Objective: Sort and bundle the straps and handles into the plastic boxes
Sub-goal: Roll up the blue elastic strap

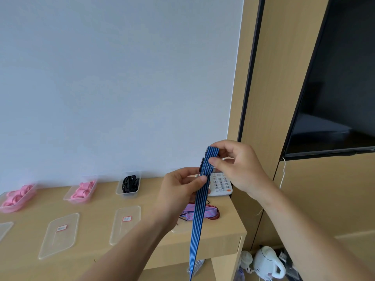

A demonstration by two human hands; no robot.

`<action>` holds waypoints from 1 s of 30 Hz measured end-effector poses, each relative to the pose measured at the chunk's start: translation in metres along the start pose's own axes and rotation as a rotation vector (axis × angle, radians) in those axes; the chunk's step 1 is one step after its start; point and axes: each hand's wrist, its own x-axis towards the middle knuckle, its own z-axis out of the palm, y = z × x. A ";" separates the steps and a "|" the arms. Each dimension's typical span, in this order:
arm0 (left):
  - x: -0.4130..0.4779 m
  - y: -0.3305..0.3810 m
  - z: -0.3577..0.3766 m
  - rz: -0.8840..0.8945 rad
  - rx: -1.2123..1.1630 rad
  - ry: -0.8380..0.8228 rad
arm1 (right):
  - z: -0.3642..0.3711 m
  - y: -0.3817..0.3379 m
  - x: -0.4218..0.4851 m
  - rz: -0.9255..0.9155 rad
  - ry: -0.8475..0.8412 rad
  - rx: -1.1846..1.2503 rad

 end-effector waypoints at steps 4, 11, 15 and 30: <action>0.002 0.001 -0.002 0.012 -0.015 0.057 | 0.006 -0.001 -0.005 -0.085 -0.022 0.038; 0.005 0.008 -0.008 0.014 -0.048 0.110 | 0.005 0.004 -0.015 0.017 -0.219 0.314; 0.004 0.009 -0.008 -0.031 0.022 0.111 | 0.004 0.004 -0.014 -0.003 -0.244 0.322; 0.002 0.008 -0.008 -0.052 -0.026 -0.050 | 0.018 0.020 -0.015 -0.142 -0.057 -0.130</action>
